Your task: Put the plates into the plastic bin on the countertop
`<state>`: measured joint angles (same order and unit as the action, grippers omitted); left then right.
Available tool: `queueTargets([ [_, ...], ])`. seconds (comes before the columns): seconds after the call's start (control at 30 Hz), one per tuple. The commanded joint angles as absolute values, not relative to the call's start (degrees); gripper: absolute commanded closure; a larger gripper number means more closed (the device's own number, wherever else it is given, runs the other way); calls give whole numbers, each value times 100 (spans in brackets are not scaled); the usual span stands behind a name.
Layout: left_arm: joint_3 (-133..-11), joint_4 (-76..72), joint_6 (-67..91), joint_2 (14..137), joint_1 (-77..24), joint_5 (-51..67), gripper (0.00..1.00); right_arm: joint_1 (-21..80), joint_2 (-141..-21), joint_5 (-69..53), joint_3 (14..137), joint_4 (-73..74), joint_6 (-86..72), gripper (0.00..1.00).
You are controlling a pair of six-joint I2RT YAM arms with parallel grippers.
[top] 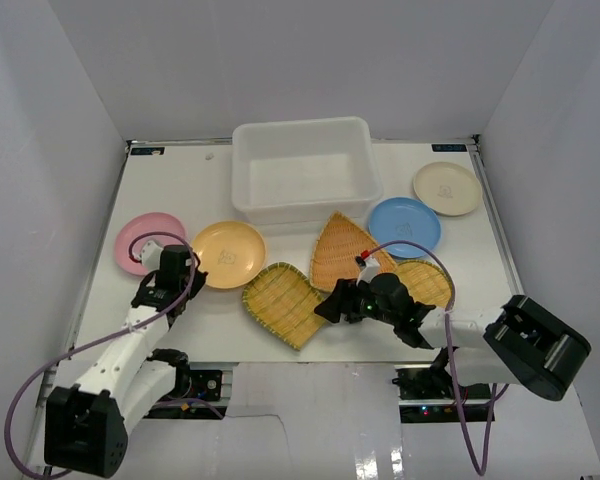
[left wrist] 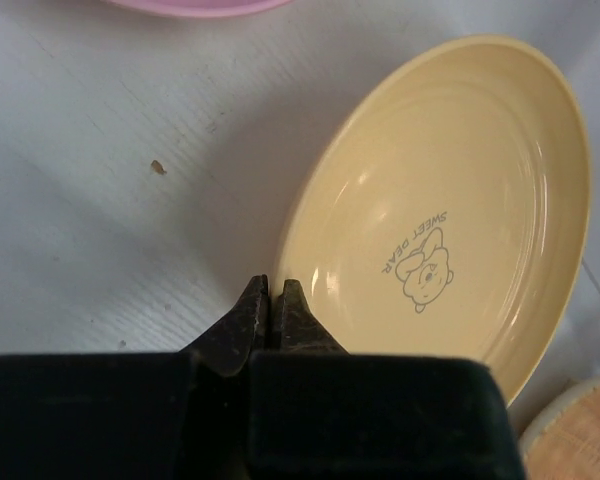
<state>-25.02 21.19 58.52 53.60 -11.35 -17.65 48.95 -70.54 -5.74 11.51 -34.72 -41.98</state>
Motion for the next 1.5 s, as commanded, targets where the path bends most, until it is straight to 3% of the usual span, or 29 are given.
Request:
queueTargets([
  [0.0,-2855,2959,5643,4442,-1143,-1714,100,4939,-7521,-773,1134,-4726,-4561,22],
  [0.07,-3049,3259,5581,4115,-1151,-1661,100,5009,-7698,-765,1160,-4886,-4649,27],
  [0.27,-3928,4077,4993,2928,-1160,-1302,100,5185,-7710,-598,1038,-5115,-4869,74],
  [0.3,-4016,4061,4836,2814,-1160,-1170,100,5212,-7612,-528,959,-5107,-4895,87],
  [0.33,-4121,4052,4790,2717,-1151,-1082,100,5273,-7498,-466,810,-5106,-4922,92],
  [0.43,-4753,3597,4650,3031,-1160,-748,100,5378,-6927,-571,738,-4581,-4931,92],
  [0.63,-6203,1813,4597,5709,-1178,272,100,5599,-4969,-695,1229,-2534,-4562,92],
  [0.83,-7750,1275,4377,8645,-1327,465,100,5581,-3508,939,2784,-450,-3447,92],
  [1.0,-8963,1327,3992,10489,-1511,457,100,5450,-3691,1906,4058,-9,-2620,92],
  [1.17,-9913,1450,3850,11565,-1564,589,100,4932,-4173,2453,4956,-9,-2023,92],
  [1.37,-10565,1775,3691,12568,-1564,932,100,2745,-5605,451,5686,-844,-2443,92],
  [1.47,-10451,1705,3727,12630,-1564,923,87,2111,-6587,-394,6150,-1422,-2750,92],
])
